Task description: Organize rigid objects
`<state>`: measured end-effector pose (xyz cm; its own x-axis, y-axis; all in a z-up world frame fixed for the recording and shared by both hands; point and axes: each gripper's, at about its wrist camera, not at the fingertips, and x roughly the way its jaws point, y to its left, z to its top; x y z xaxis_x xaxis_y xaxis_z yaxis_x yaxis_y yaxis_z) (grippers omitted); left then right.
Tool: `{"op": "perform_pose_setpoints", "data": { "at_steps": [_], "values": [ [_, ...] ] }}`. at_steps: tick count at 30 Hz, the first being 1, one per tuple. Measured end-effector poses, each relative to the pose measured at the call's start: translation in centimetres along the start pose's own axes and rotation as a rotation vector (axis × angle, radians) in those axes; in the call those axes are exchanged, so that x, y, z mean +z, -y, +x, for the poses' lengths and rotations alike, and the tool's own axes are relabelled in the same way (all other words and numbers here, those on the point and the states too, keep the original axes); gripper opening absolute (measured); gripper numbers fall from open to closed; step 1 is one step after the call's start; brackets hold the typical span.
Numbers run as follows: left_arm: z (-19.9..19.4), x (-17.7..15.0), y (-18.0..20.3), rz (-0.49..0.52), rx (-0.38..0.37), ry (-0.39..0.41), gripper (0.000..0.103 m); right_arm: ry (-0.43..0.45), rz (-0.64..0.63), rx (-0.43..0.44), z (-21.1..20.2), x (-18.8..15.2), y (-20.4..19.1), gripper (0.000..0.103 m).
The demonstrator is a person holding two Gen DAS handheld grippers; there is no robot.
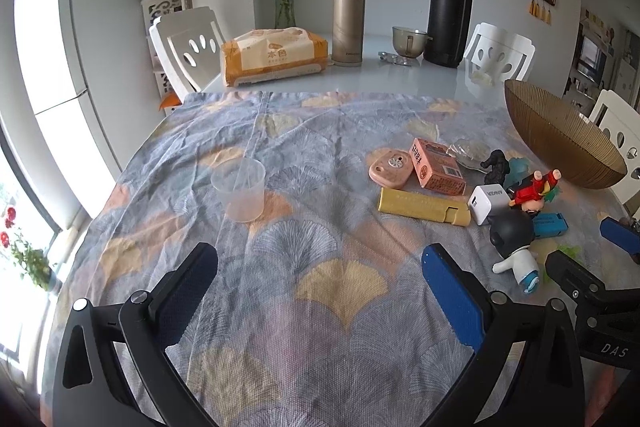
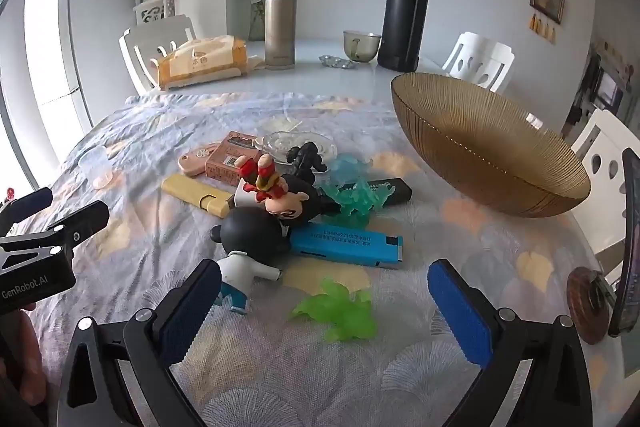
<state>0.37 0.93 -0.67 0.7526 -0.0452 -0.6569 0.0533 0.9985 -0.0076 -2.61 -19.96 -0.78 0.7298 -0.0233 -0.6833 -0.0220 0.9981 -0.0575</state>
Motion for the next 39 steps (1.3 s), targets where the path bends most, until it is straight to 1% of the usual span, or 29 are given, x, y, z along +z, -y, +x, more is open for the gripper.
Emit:
{"op": "perform_pose_setpoints", "data": {
  "at_steps": [10,11,17,28,30,39],
  "values": [
    [0.23,-0.08,-0.03,0.002,0.004,-0.005,0.102,0.001,-0.012,-0.003,0.08,-0.03,-0.21,0.103],
    [0.24,-0.07,-0.03,0.002,0.004,-0.005,0.102,-0.004,-0.006,-0.002,0.37,0.76,-0.37,0.103],
    [0.29,-0.11,-0.02,0.003,0.006,-0.006,0.102,-0.002,-0.003,0.004,0.14,0.10,-0.17,0.103],
    [0.31,-0.13,-0.03,0.007,0.008,-0.007,0.102,-0.009,-0.007,0.001,0.15,0.05,-0.16,0.103],
    [0.34,-0.21,-0.10,0.009,0.009,-0.006,0.102,0.002,-0.004,0.003,0.15,0.04,-0.18,0.103],
    [0.34,-0.19,-0.03,0.011,0.010,-0.008,0.102,0.003,-0.007,0.002,0.11,0.02,-0.28,0.103]
  ]
}}
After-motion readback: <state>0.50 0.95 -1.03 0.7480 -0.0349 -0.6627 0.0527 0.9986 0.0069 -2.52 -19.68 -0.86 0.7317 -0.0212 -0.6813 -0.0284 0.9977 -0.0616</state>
